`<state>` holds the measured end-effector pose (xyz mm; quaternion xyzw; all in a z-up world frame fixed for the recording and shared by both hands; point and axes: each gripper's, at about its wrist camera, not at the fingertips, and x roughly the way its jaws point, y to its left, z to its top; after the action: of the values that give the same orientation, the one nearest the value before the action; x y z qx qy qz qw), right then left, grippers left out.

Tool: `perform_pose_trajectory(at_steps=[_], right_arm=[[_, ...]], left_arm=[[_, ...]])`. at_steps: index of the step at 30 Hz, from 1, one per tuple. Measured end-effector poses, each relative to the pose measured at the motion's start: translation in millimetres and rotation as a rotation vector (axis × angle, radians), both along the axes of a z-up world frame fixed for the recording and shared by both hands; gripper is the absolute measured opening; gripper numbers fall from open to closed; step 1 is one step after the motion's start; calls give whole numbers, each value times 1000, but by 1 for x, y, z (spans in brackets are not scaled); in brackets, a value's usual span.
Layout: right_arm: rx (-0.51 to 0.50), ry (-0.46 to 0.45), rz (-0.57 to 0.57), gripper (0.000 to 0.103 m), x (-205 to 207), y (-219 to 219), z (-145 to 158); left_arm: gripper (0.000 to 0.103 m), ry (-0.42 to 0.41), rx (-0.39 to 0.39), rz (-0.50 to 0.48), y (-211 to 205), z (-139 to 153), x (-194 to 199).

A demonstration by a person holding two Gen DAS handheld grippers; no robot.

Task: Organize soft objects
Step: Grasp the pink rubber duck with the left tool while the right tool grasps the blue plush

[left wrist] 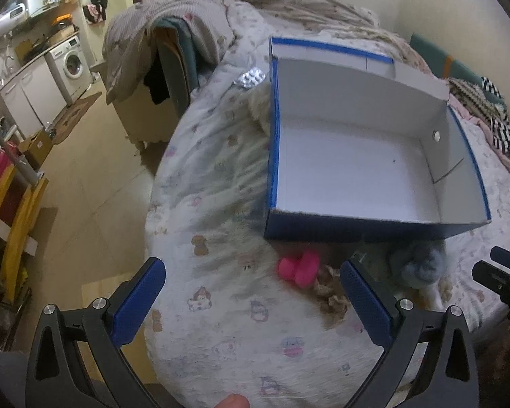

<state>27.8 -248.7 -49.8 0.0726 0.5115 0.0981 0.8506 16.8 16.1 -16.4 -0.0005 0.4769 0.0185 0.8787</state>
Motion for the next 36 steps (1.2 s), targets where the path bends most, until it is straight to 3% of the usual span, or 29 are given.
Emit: perform_pose_trajectory(at_steps=[2,6,9,16,20,22,29,32,34,36], right_arm=[[57,58,-3,103,5,-5,-7],[25,122,19,103,17,-4,-21],[66,159,4,103,25,-8,-32],[131,170,-94,103,36,-25,-47],[119,170,-100,103,37,-23,-49],[103,166,-95,103,36,-22,-49],[73,173,-97,103,36,-24,-52],[58,169,-96,103,36,-22,-53],[54,168,-99,103,35,-23,-54],[54,168,-106,103,34,-26,-54]], left_arm=[[103,21,0,-5,-1,-6,2],[103,59,-1,-3,0,-14,9],[103,100,-14,20,4,-19,16],[101,286,-118,140,30,-53,51],[77,378,-300,148,30,-81,61],[75,408,-348,131,24,-93,63],[74,411,-347,83,6,-107,78],[56,441,-323,69,-1,-114,85],[50,462,-311,89,0,-123,87],[47,474,-349,106,4,-131,89]])
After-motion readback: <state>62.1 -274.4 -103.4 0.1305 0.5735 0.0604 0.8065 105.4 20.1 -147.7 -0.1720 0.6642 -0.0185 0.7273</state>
